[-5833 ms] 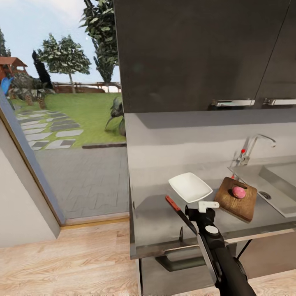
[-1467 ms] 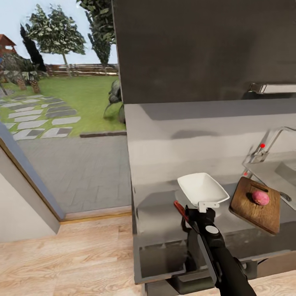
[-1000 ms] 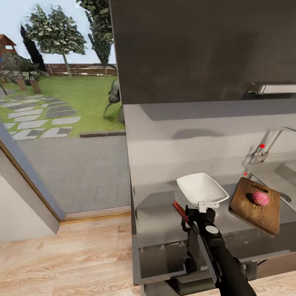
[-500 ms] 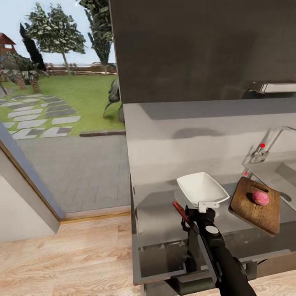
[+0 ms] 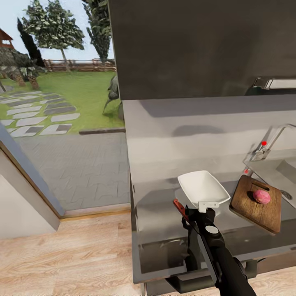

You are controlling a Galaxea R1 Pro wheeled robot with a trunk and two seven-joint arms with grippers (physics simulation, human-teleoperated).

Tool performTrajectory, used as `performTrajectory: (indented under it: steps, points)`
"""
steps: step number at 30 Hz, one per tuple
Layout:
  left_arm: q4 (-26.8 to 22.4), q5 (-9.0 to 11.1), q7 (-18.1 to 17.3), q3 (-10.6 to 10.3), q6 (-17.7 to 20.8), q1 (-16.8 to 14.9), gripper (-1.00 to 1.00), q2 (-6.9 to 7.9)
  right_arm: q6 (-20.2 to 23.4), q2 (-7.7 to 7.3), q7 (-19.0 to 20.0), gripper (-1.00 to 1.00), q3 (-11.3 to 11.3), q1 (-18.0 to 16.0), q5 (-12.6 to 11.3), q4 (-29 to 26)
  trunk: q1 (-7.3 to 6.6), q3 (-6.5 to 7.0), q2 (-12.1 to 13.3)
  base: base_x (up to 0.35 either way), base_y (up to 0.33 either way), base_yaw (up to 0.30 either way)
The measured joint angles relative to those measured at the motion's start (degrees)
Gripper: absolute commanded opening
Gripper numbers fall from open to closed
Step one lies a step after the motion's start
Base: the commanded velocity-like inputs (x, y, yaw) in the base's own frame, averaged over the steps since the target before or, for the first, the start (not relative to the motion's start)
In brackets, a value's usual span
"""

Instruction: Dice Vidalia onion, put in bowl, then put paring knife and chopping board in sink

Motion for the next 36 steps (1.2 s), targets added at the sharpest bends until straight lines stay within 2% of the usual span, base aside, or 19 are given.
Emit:
performTrajectory:
  steps: [15, 26, 36]
  points:
    - [0.0, 0.01, 0.0, 0.02, 0.0, 0.0, 1.0, 0.0, 0.07, 0.02, -0.03, 1.0, 0.01, -0.02, 0.29, -1.25, -0.01, -1.14, -0.02, 0.0, 0.0, 0.0]
    - [0.0, 0.0, 0.0, 0.01, 0.01, 0.03, 1.0, 0.0, 0.06, 0.01, 0.0, 1.0, 0.01, -0.02, 0.33, -1.4, -0.01, -1.27, -0.02, -0.004, 0.003, 0.0]
    - [-0.02, 0.01, 0.0, 0.04, -0.01, 0.0, 1.0, 0.0, -0.27, 0.0, -0.21, 1.0, -0.01, -0.02, 0.32, -0.37, 0.02, -1.26, -0.01, -0.208, 0.162, 0.0]
